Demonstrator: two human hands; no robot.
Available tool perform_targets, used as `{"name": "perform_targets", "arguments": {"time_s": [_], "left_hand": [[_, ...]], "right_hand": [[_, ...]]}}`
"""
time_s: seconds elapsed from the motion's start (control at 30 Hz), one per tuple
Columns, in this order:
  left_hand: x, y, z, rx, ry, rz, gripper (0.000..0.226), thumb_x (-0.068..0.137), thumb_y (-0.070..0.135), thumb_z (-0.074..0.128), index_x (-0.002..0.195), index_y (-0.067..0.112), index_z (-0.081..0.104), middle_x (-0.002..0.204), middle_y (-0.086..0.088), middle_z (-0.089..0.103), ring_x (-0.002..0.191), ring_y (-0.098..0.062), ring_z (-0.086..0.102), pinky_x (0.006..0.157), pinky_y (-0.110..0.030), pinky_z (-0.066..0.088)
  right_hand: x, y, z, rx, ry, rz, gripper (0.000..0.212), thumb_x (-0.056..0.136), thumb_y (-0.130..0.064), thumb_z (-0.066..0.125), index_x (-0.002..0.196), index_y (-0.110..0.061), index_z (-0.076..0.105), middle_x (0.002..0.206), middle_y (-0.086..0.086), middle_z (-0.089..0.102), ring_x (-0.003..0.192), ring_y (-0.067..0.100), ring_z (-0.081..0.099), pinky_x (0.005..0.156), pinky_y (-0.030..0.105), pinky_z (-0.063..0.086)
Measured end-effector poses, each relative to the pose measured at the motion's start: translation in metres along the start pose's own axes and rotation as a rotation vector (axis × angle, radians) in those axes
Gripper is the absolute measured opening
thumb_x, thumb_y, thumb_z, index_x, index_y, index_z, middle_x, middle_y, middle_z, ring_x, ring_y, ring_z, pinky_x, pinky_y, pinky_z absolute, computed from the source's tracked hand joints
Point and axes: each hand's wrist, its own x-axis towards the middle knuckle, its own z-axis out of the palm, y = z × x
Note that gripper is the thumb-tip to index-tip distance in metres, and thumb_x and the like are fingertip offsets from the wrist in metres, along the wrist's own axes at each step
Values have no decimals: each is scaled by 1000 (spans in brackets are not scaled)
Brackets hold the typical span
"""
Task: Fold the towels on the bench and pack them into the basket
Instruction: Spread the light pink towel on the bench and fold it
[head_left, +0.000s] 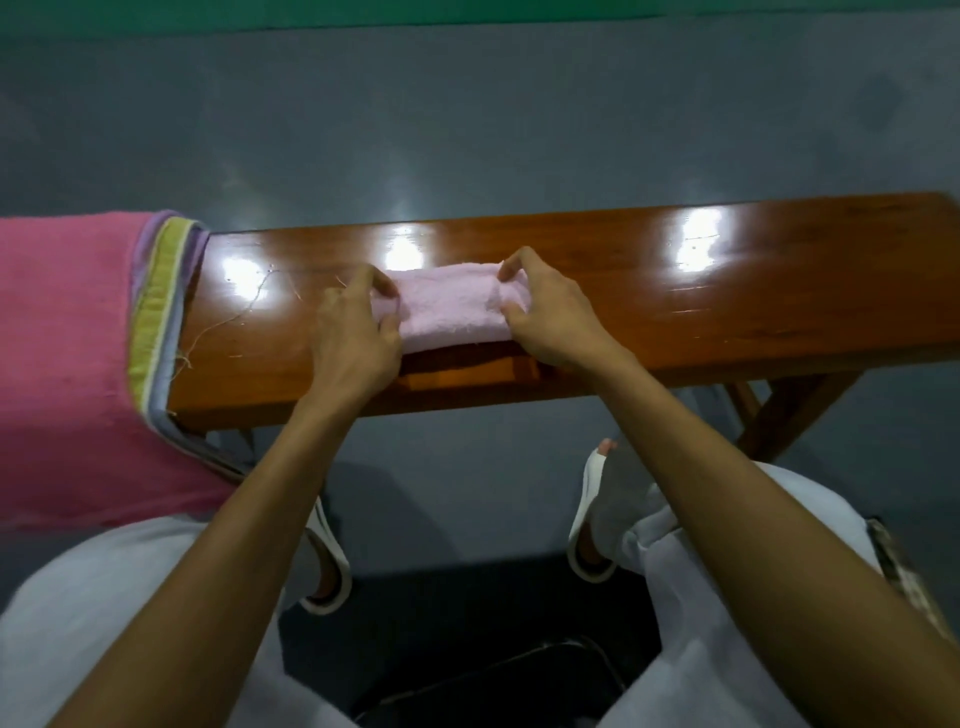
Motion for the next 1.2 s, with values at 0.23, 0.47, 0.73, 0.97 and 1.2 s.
{"name": "perform_targets", "arguments": {"time_s": [0.23,0.47,0.73,0.97,1.2], "left_hand": [[-14,26,8,-242,-1,-26,16,100,16,63,113,26,60,129,0,57,123,-23,55,98,-42,55],[-23,75,30,-414,12,73,16,101,16,60,110,29,59,109,11,56,94,-1,55,75,-33,58],[-56,151,93,-514,-92,109,18,97,14,62,112,24,64,120,0,64,111,-26,64,89,-46,60],[-92,222,139,-543,-124,181,20,96,10,62,113,21,64,112,12,59,110,-19,62,89,-42,60],[-139,274,193,-565,-169,151,30,94,-2,59,105,26,56,115,5,56,113,-20,58,91,-43,59]], "right_hand": [[-5,22,-18,106,37,51,33,98,-10,62,125,-26,49,138,4,54,110,16,50,82,27,44],[-19,59,-73,143,121,11,30,100,-10,59,126,-23,53,139,2,54,123,17,52,97,28,45],[-72,144,-128,159,265,45,29,97,-8,59,123,-21,56,123,-8,53,113,12,52,104,33,47],[-126,200,-168,228,391,142,32,95,-1,57,124,-16,57,118,-8,52,114,10,52,102,25,45],[-171,258,-188,162,474,217,33,89,-2,58,110,-28,55,118,-2,56,111,22,57,100,40,51]]}}
